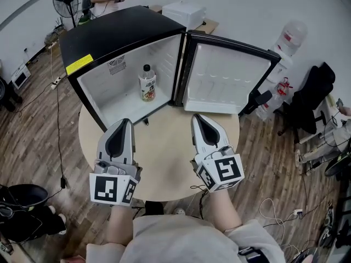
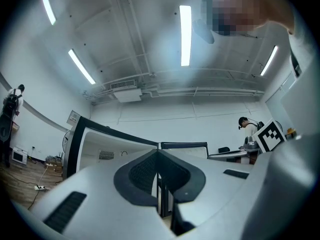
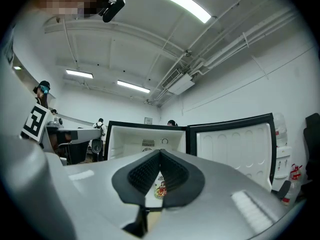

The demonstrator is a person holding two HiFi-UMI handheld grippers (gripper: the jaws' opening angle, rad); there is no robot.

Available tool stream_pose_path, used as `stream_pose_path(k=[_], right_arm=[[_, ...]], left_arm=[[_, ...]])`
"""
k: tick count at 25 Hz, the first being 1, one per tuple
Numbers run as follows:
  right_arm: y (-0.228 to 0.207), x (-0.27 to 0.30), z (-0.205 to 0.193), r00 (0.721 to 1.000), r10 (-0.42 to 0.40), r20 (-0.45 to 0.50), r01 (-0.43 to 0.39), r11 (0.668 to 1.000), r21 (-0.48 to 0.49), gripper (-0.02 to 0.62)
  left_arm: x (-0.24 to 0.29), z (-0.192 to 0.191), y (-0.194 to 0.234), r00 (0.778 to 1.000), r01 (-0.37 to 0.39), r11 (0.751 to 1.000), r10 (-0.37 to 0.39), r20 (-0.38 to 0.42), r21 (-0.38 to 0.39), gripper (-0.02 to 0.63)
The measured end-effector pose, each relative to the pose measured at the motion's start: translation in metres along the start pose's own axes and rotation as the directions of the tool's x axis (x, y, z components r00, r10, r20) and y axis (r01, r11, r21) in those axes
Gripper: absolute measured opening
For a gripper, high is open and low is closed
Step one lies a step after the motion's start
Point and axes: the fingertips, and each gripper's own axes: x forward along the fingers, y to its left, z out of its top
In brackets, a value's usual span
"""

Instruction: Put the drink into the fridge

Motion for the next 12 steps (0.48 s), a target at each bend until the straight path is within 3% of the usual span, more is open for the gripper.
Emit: stream_pose_path(k=[12], right_arm=[[-0.001,-0.042,0.014,1.000,0.000,0.011,0.000,1.000,-0.030,0.011]], left_arm=[[-0.021,0.009,-0.027,1.000,-0.010,1.000,0.010,0.012,0.002,0.008]])
